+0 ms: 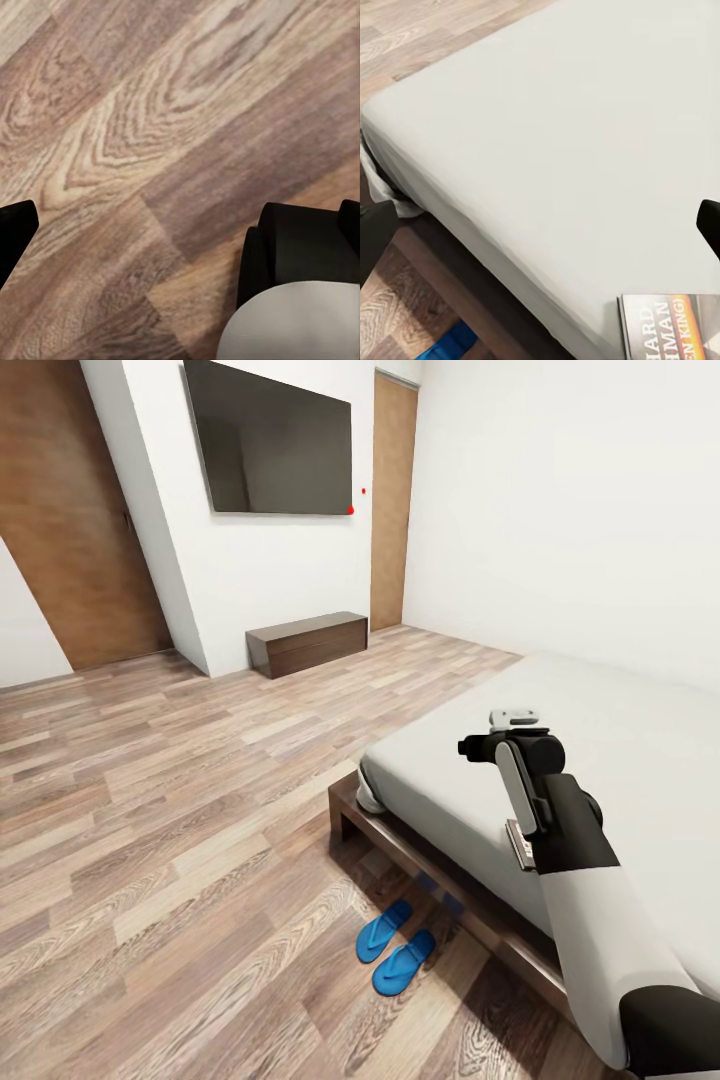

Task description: In the bedroom, move the book from the bed onto either nightstand, and place the two sandals side by side next to the bed.

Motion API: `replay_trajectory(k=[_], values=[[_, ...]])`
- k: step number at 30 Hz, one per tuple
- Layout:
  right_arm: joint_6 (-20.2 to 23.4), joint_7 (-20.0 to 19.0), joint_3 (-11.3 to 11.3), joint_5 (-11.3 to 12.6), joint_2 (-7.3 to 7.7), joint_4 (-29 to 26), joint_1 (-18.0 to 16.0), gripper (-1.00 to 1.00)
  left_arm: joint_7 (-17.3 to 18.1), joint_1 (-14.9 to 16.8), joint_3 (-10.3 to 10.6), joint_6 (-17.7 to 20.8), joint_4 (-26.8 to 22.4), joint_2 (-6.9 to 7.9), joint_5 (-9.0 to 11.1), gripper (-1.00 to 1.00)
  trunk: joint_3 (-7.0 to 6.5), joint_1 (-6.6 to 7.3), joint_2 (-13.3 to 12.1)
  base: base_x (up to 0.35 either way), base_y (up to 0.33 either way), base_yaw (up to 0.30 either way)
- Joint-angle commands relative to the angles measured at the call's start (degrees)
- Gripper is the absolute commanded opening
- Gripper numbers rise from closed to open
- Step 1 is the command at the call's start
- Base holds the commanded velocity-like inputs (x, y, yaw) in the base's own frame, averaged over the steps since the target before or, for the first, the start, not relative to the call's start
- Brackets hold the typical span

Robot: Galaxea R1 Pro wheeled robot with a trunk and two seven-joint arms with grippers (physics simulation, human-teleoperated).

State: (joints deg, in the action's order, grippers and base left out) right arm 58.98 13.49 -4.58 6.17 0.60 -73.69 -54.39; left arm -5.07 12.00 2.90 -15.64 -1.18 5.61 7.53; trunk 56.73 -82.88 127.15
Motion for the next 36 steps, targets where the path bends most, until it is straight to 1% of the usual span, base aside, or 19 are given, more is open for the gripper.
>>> replay_trajectory(k=[1, 20, 29, 31, 36], values=[[0.18, 0.61, -0.15, 0.6, 0.05, -0.06, -0.02, 1.0, -0.07, 0.03, 0.35, -0.18, 0.04, 0.0, 0.52, 1.0, 0.05, 0.01, 0.02, 0.0, 0.0, 0.0], [0.17, 0.65, -0.17, 0.6, 0.06, 0.34, 0.02, 1.0, -0.06, 0.0, 0.21, -0.52, -0.04, -0.28, 0.46, 1.0, 0.05, 0.01, 0.02, 0.0, 0.0, 0.0], [0.17, 0.62, -0.09, 0.65, 0.09, 0.3, 0.01, 1.0, -0.01, 0.01, 0.18, -0.08, 0.02, -0.14, 0.78, 1.0, 0.05, 0.01, 0.02, 0.0, 0.0, 0.0], [0.14, 0.53, -0.09, 0.68, 0.1, 0.25, 0.1, 1.0, -0.02, 0.02, -0.19, 0.09, -0.02, 0.02, 0.88, 1.0, 0.05, 0.01, 0.02, 0.0, 0.0, 0.0], [0.1, 0.61, -0.09, 0.68, 0.1, 0.0, 0.78, 1.0, 0.03, 0.12, -0.26, 0.1, -0.17, 0.44, 0.66, 1.0, 0.05, 0.01, 0.02, 0.0, 0.0, 0.0]])
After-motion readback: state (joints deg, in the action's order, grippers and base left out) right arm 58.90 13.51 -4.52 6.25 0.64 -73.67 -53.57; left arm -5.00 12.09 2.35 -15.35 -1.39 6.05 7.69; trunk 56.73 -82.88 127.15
